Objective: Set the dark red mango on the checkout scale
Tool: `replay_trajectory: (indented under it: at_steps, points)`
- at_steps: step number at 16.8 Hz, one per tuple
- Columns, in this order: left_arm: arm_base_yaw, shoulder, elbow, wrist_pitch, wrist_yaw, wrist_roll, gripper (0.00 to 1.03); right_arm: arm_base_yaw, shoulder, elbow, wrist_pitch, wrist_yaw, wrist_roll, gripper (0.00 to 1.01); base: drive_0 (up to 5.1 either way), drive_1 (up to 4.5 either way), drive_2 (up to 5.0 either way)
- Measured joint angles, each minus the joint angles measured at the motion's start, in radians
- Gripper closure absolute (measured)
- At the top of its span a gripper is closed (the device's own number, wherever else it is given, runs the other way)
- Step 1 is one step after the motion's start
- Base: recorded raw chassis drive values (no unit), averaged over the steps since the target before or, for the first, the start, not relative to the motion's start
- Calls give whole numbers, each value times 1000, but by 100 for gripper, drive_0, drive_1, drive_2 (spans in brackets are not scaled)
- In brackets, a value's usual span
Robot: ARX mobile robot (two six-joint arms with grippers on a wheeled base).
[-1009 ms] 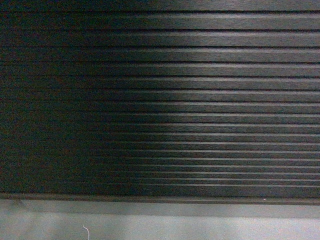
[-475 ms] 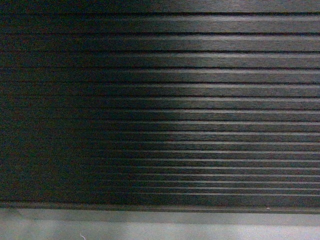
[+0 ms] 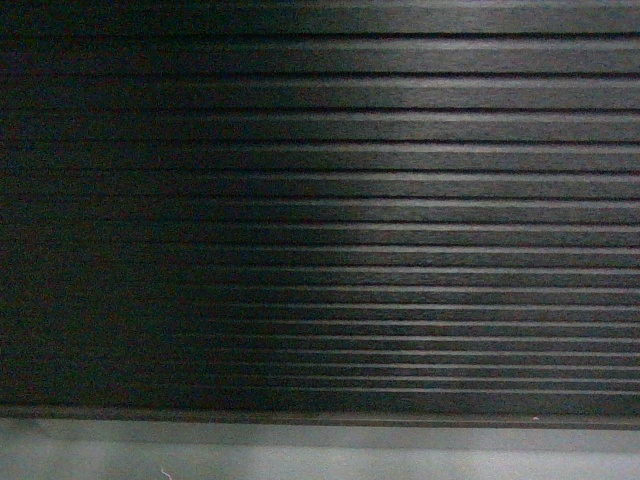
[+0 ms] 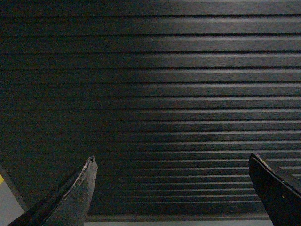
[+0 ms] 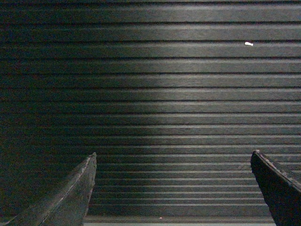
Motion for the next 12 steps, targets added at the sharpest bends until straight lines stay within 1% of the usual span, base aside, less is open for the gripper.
replay_trajectory:
  at_steps: [3,12]
  points:
    - [0,0,0,2,2,0,5,0,0,0,2,1,0,3,-19,131,-169]
    - [0,0,0,3,0,0,5,0,0,0,4,0,0,3,0,0,0]
